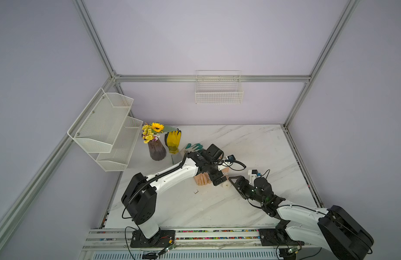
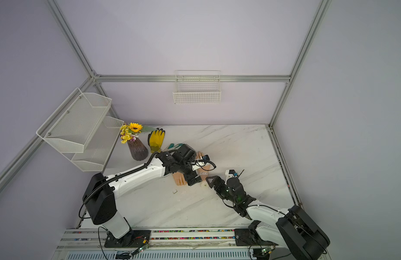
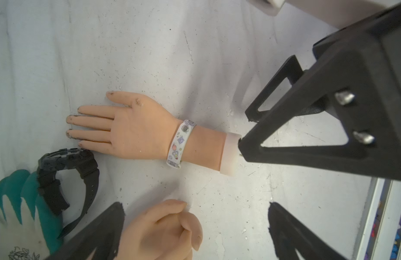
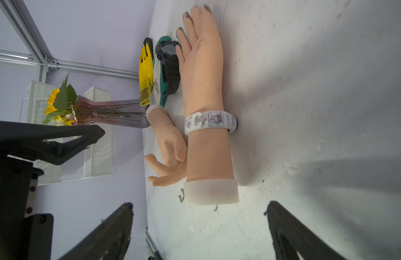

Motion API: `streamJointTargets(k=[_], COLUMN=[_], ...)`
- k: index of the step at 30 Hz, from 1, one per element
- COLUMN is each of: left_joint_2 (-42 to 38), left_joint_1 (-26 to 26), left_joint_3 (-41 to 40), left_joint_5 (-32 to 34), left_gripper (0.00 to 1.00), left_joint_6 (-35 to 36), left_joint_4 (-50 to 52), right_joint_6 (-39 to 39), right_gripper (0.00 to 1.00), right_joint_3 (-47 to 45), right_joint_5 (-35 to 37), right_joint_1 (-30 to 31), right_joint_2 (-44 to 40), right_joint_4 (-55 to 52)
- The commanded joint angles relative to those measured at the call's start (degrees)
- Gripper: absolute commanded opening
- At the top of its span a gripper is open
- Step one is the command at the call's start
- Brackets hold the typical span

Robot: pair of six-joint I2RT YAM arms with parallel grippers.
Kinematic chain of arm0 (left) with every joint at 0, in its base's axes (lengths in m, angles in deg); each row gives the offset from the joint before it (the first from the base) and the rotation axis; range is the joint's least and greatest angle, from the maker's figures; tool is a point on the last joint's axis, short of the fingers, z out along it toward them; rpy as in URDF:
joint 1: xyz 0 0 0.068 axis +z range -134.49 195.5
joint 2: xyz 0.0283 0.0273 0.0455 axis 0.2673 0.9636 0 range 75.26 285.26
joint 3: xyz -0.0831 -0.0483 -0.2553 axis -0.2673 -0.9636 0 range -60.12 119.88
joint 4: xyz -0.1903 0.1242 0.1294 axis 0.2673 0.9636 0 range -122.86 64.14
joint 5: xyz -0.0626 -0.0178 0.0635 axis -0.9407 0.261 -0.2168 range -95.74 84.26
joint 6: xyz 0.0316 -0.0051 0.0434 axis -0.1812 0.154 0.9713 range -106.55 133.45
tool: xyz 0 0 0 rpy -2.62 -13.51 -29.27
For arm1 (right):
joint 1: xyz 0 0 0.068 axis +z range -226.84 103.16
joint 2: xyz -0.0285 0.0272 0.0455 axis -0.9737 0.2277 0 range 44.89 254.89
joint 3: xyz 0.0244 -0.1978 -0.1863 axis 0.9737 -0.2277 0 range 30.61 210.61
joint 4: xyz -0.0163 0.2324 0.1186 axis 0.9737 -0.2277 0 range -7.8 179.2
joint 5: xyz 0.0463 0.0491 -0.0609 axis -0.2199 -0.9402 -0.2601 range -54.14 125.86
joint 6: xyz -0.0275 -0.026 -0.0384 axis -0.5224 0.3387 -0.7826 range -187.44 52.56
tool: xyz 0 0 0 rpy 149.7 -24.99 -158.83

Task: Take off the watch
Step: Move the hand to the center of the board.

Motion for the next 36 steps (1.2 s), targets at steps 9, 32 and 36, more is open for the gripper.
streamJointTargets(k=[9,32,36], left_joint_2=[-12.1,-18.66,-18.5], left_joint_1=[0.08,-1.15,-1.55], left_joint_3=[-13.81,-24.8,-28.93], left_joint_5=[7.23,-7.76,-7.48], left_gripper=[1.0,1.0,1.0], left_joint_6=[-11.04,-15.55,-29.95], left_joint_4=[-20.79,-26.82,-35.23], right_joint_6=[-0.03,-13.82,-11.28], right_gripper=[0.63,0.46,0.62], right_joint_3=[5.99,1.47,0.79], right_joint_5=[-3.99,-1.53,1.06], right_joint_1=[1.53,1.84,1.89], right_joint_2=[22.63,-6.02,-8.84], right_joint_4=[17.8,-23.92,-25.12])
